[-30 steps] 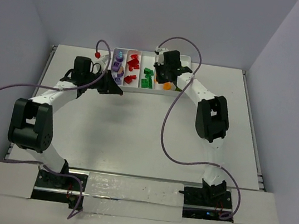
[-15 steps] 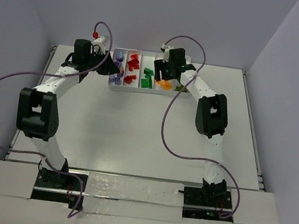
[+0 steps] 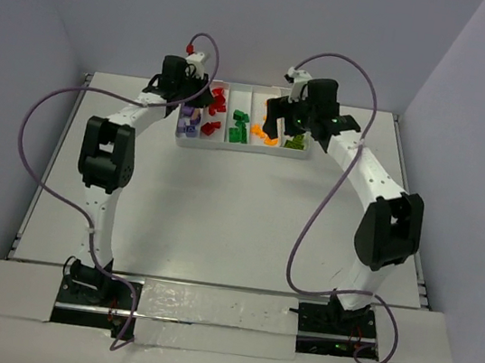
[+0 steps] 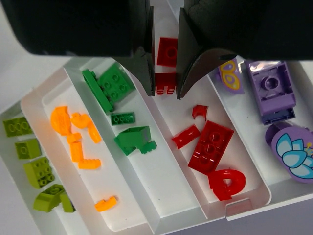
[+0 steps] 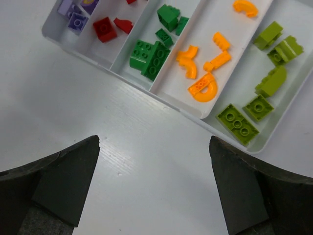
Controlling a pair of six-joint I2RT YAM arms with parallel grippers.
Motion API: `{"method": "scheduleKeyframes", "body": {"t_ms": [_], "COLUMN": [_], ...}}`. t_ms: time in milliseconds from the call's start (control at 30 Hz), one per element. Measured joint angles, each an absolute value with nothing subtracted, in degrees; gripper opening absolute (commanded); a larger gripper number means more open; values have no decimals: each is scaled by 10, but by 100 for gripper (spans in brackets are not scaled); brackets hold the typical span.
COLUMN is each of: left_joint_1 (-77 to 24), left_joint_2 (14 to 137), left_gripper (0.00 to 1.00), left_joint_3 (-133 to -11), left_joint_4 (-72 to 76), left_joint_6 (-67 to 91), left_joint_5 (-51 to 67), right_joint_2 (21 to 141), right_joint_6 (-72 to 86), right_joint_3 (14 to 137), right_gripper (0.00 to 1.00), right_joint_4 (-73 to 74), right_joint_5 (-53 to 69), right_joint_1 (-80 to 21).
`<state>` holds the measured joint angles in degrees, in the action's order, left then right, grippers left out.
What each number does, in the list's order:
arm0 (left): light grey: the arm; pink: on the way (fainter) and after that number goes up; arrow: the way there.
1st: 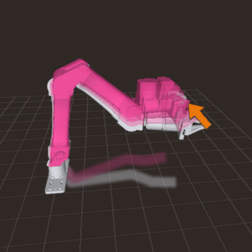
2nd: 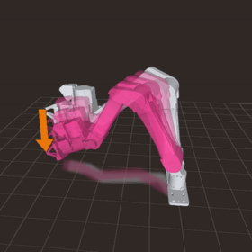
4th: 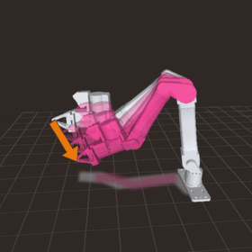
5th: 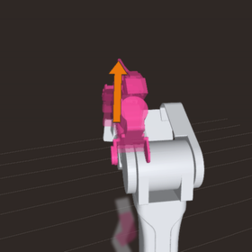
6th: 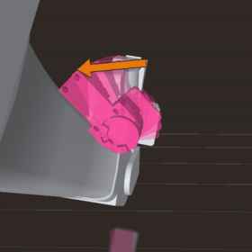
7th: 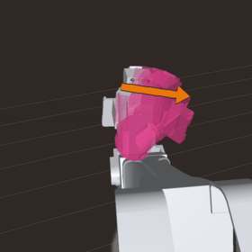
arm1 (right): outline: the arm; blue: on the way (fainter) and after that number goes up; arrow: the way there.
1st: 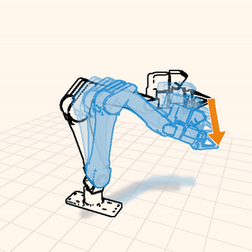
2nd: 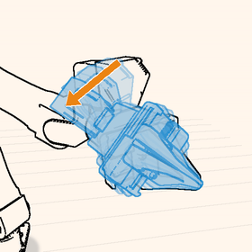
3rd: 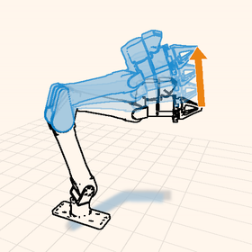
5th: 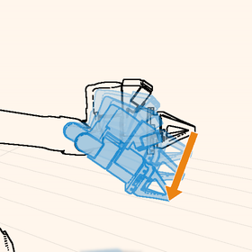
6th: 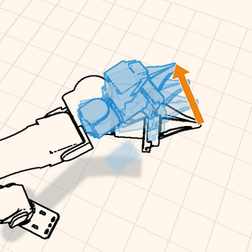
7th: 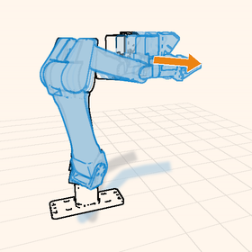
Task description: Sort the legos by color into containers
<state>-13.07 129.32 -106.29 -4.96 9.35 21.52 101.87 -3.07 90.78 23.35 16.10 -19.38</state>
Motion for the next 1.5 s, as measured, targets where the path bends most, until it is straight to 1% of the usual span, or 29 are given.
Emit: {"method": "scheduleKeyframes", "body": {"t_ms": [100, 167, 233, 267, 333, 433, 533, 733, 767, 800, 900, 1000, 1067, 1133, 1167, 1233, 1400, 1500], "left_joint_1": [-138, -141, -143, -143, -144, -143, -146, -146, -145, -145, -145, -141, -133, -119, -109, -91, -59, -60], "left_joint_2": [1332, 1354, 1368, 1373, 1380, 1384, 1385, 1375, 1364, 1353, 1286, 1171, 1091, 1016, 975, 910, 769, 710], "left_gripper": [6, 12, 24, 32, 54, 66, 74, 78, 80, 88, 93, 96, 96, 97, 99, 99, 99, 99], "left_joint_3": [-1095, -1111, -1118, -1118, -1118, -1119, -1136, -1198, -1199, -1198, -1161, -1066, -1000, -930, -887, -820, -653, -599], "left_joint_4": [-52, -54, -55, -57, -61, -67, -77, -117, -128, -141, -169, -194, -205, -207, -210, -219, -231, -238], "left_joint_6": [88, 87, 85, 84, 83, 78, 74, 67, 66, 66, 68, 70, 71, 72, 71, 68, 47, 32], "left_joint_5": [203, 196, 189, 185, 178, 170, 165, 162, 162, 162, 150, 148, 152, 159, 163, 167, 144, 128], "right_joint_2": [975, 959, 953, 952, 952, 952, 952, 949, 945, 941, 919, 884, 859, 834, 821, 798, 744, 721], "right_joint_6": [-30, -29, -29, -29, -29, -29, -28, -28, -28, -28, -29, -31, -33, -34, -35, -38, -44, -44], "right_joint_3": [873, 852, 838, 833, 827, 825, 825, 822, 819, 816, 799, 773, 750, 723, 706, 674, 595, 560], "right_gripper": [100, 100, 100, 100, 100, 100, 100, 100, 100, 100, 100, 100, 100, 100, 100, 100, 100, 100], "right_joint_4": [233, 234, 236, 238, 244, 249, 249, 249, 249, 249, 249, 247, 244, 242, 239, 241, 244, 244], "right_joint_5": [166, 168, 168, 167, 167, 170, 171, 170, 170, 170, 170, 171, 171, 171, 170, 170, 155, 145], "right_joint_1": [-171, -159, -150, -147, -146, -146, -146, -146, -146, -146, -144, -139, -133, -124, -120, -114, -106, -105]}}
